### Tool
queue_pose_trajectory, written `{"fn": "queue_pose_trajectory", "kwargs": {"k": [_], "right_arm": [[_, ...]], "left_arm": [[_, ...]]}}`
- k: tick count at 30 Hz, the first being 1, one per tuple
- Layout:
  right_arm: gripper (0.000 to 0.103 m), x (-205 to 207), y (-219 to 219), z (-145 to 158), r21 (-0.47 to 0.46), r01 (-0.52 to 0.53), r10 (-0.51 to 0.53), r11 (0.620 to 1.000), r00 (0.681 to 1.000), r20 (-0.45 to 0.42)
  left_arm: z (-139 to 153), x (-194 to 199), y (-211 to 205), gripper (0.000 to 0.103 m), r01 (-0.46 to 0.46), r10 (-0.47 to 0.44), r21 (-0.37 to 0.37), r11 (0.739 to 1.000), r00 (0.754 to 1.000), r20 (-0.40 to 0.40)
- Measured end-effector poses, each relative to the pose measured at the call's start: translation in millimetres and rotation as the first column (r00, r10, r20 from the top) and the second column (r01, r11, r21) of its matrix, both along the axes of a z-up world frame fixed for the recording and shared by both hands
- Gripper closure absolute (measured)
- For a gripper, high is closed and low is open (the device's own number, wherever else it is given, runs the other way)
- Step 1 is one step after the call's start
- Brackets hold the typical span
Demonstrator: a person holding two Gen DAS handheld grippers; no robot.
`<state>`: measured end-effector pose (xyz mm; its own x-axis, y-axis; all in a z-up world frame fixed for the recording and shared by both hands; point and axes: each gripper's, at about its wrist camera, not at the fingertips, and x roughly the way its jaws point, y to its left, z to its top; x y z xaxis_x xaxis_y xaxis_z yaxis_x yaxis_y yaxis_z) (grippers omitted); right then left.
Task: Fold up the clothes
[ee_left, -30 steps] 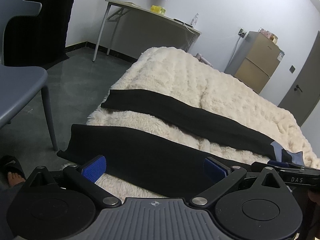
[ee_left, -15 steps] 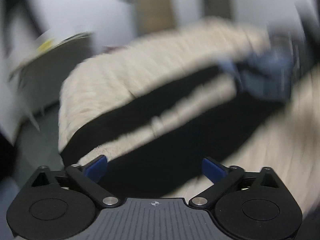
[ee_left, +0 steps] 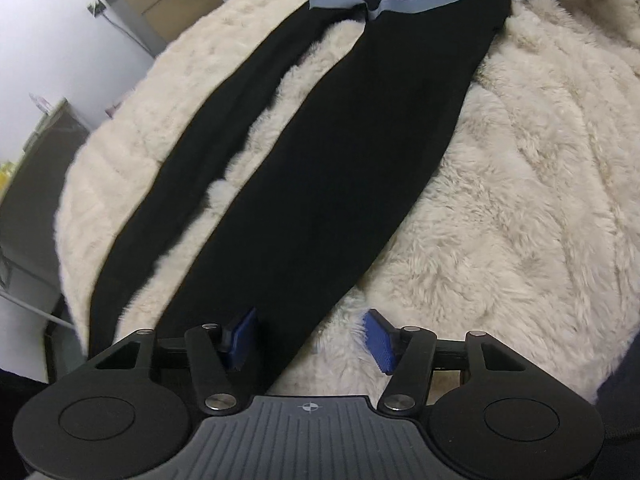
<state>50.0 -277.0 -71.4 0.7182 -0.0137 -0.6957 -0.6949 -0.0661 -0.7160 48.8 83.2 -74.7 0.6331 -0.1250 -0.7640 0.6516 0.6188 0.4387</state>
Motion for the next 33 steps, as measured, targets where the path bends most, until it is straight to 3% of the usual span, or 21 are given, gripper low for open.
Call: {"fn": "queue_pose_trajectory", "kwargs": {"k": [3,4,7,13,19,26,30,31,32,33], "right_arm": [[0.088,2,-3,4,0.032,0.012,-0.010,0.999,0.999,-0.040],[0.092,4,-4,8,0.051,0.017,-0.015,0.999,0.999,-0.049],[0.101,13,-4,23,0.090,0.031,-0.027,0.995,0.998,-0.050],[0.102,36,-4,56,0.195,0.048,-0.048,0.980,0.999,-0.008],[0.103,71,-2,79,0.253,0.029,-0.061,0.967,0.991,0.120],[0.103,148,10,101,0.229,-0.021,-0.030,0.973,0.975,0.219],[0.103,222,18,99,0.224,0.017,-0.054,0.974,0.986,0.159],[0.102,242,22,92,0.217,0.055,-0.079,0.975,0.991,0.104],[0.100,265,27,79,0.194,0.104,-0.113,0.976,0.993,0.039],[0.088,277,31,68,0.175,0.131,-0.136,0.976,0.991,0.015]], "left_arm": [[0,7,-1,0.081,0.004,-0.005,-0.029,1.000,1.000,-0.010],[0,9,-2,0.095,0.005,-0.006,-0.040,0.999,1.000,-0.020],[-1,20,-1,0.099,-0.004,-0.001,-0.078,0.997,0.998,-0.059],[11,29,8,0.101,-0.038,0.022,-0.153,0.988,0.994,-0.108],[51,46,17,0.102,-0.117,0.112,-0.229,0.966,0.993,-0.033],[98,131,14,0.102,-0.155,0.174,-0.200,0.967,0.981,0.081],[101,201,13,0.101,-0.211,0.220,-0.166,0.963,0.975,0.037],[91,221,13,0.097,-0.248,0.247,-0.154,0.957,0.969,-0.026],[81,241,14,0.082,-0.285,0.275,-0.137,0.949,0.957,-0.086],[71,254,14,0.073,-0.338,0.326,-0.107,0.935,0.939,-0.111]]}}
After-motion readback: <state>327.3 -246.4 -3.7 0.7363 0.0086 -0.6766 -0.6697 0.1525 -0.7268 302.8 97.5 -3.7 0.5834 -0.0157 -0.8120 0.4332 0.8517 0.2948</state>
